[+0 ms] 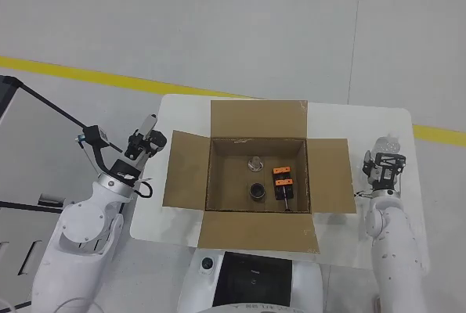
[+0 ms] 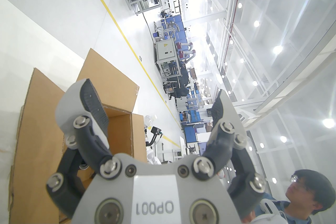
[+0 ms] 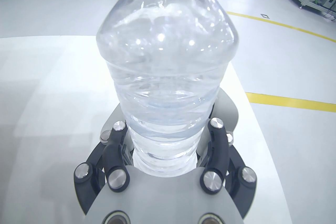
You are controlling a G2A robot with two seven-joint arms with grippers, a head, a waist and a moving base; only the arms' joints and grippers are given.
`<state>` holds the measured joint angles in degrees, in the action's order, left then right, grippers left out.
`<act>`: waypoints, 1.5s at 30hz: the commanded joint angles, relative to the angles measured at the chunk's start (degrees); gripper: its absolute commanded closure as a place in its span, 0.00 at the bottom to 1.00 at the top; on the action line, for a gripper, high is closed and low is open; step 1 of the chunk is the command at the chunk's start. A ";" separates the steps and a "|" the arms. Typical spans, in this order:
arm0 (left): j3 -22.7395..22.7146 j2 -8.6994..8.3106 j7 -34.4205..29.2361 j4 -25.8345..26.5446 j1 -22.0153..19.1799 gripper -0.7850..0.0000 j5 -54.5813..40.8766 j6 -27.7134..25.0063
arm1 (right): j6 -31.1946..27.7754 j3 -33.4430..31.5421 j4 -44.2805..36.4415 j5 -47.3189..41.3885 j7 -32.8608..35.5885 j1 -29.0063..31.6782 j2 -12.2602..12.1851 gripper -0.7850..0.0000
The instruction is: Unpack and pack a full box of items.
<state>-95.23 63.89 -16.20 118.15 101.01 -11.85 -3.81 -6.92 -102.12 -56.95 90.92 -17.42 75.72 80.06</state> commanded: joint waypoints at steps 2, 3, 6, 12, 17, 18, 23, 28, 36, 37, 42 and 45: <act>0.00 0.00 0.01 0.00 0.00 0.00 0.00 0.00 | 0.09 0.53 2.30 0.37 -0.86 -1.06 -0.17 1.00; 0.00 0.00 0.01 0.00 0.00 0.00 0.00 0.00 | 0.10 0.61 2.82 0.32 -1.12 -1.29 -0.23 1.00; 0.00 0.00 0.01 0.00 0.00 0.00 0.00 0.00 | 0.19 0.74 3.93 0.33 -1.97 -1.38 -0.44 1.00; 0.00 0.00 0.01 0.00 0.00 0.00 0.00 0.00 | 1.19 1.45 5.39 0.83 -3.87 -0.96 -0.73 1.00; 0.00 0.00 0.01 0.00 0.00 0.00 0.00 0.00 | 1.29 2.05 5.52 0.66 -4.13 -0.37 -0.91 0.89; 0.00 0.00 0.01 0.00 0.00 0.00 0.00 0.00 | 1.44 2.09 5.59 0.56 -4.10 -0.26 -0.95 0.75; 0.00 0.00 0.01 0.00 0.00 0.00 0.00 0.00 | 1.72 2.16 5.73 -0.13 -3.83 -0.08 -1.19 0.18; 0.00 0.00 0.01 0.00 0.00 0.00 0.00 0.00 | 1.43 2.32 4.65 -0.60 -3.68 0.65 -1.45 0.00; 0.00 0.00 0.01 0.00 0.00 0.00 0.00 0.00 | 1.29 2.54 2.57 -1.02 -3.33 2.40 -1.85 0.00; 0.00 0.00 0.01 0.00 0.00 0.00 0.00 0.00 | 1.28 2.52 2.46 -1.03 -3.23 2.55 -1.91 0.00; 0.00 0.00 0.01 0.00 0.00 0.00 0.00 0.00 | 1.30 2.48 2.10 -1.37 -2.93 2.97 -2.19 0.00; 0.00 0.00 0.01 0.00 0.00 0.00 0.00 0.00 | 1.23 2.51 1.56 -1.59 -2.85 3.37 -2.34 0.00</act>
<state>-95.23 63.89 -16.20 118.15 101.01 -11.85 -3.81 -5.65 -99.62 -55.14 89.41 -20.29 78.89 77.77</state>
